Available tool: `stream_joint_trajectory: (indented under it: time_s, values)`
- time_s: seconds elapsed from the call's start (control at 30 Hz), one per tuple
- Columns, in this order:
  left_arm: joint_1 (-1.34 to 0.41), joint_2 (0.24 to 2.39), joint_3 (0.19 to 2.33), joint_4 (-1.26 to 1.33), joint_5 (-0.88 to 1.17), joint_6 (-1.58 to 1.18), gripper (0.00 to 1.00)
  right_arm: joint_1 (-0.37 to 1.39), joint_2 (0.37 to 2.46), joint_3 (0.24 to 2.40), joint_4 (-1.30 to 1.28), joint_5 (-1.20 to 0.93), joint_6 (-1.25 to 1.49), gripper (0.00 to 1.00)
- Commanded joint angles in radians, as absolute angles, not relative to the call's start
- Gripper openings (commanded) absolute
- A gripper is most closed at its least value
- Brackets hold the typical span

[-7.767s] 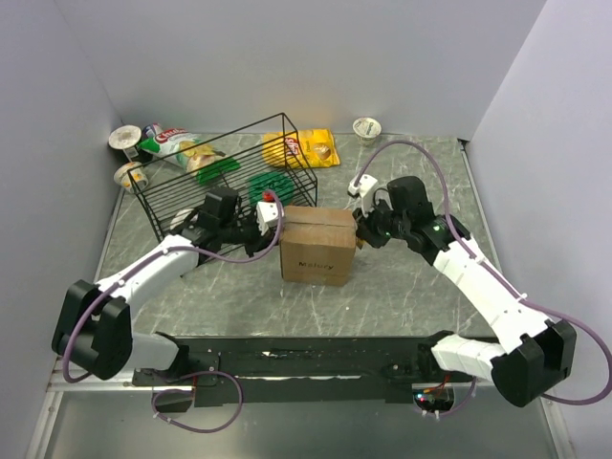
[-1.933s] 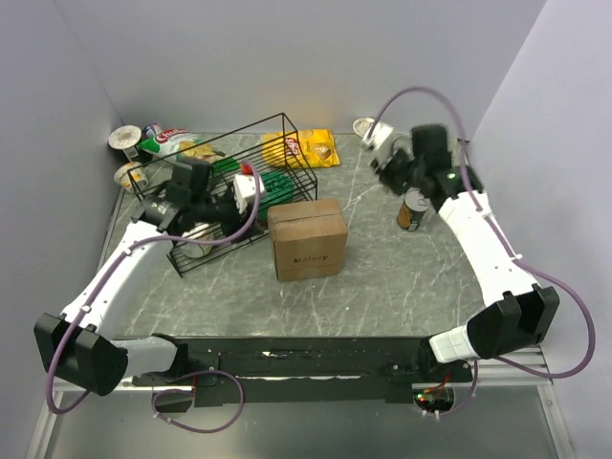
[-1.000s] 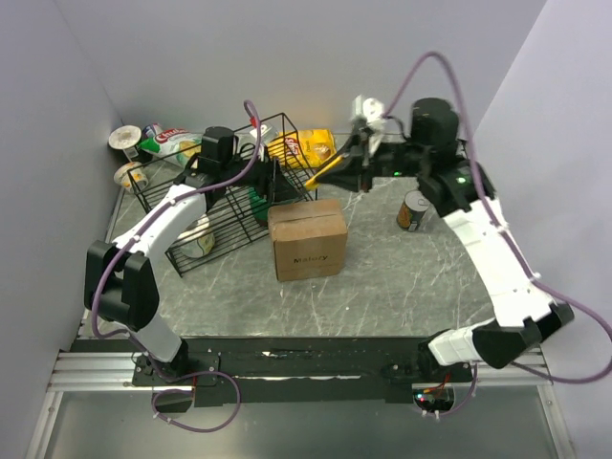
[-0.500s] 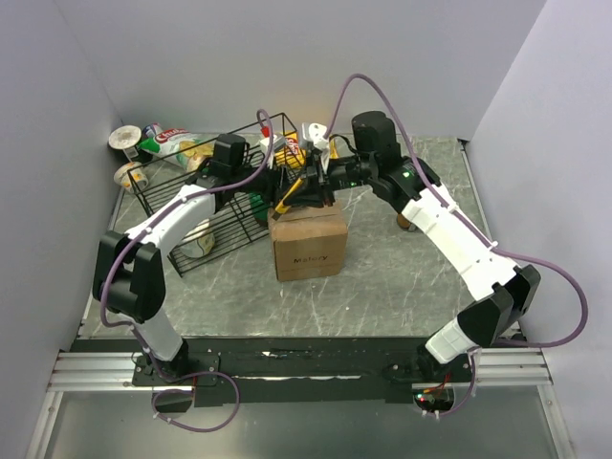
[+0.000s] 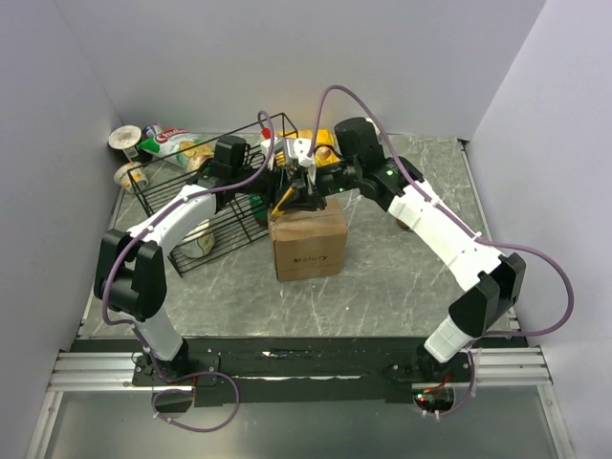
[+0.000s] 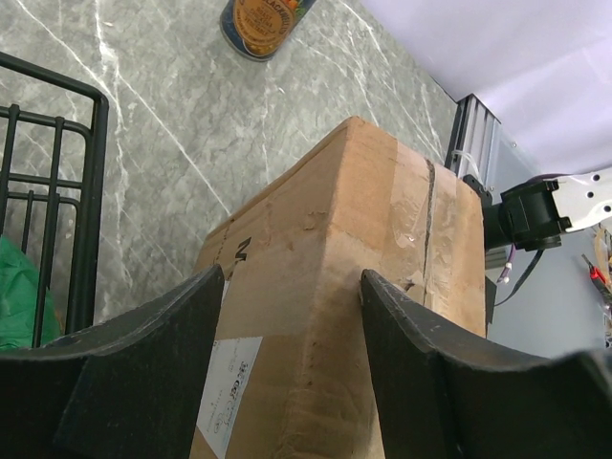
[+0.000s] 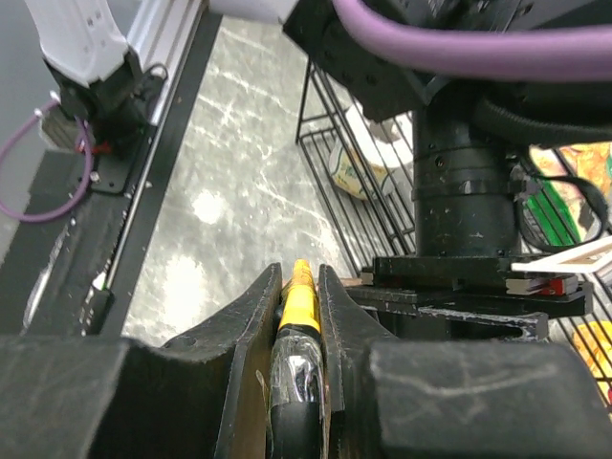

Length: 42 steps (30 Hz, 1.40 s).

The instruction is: Unpack the express box

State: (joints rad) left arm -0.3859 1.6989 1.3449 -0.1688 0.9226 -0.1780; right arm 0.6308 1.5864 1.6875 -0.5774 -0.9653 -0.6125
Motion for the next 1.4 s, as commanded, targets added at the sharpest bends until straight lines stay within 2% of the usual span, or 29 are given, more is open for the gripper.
stream_joint_trajectory:
  time_s: [0.0,0.5,1.37]
  values:
    - [-0.39,1.721,1.341,-0.172,0.925,-0.163,0.64,0.634,1.608,1.73,-0.606,-0.966,-0.678,0.0]
    - [-0.39,1.721,1.336,-0.173,0.937,-0.158,0.63,0.635,1.631,1.715,-0.557,-0.962,-0.641,0.0]
    - [-0.39,1.729,1.339,-0.186,0.956,-0.138,0.6,0.623,1.666,1.707,-0.612,-0.934,-0.733,0.0]
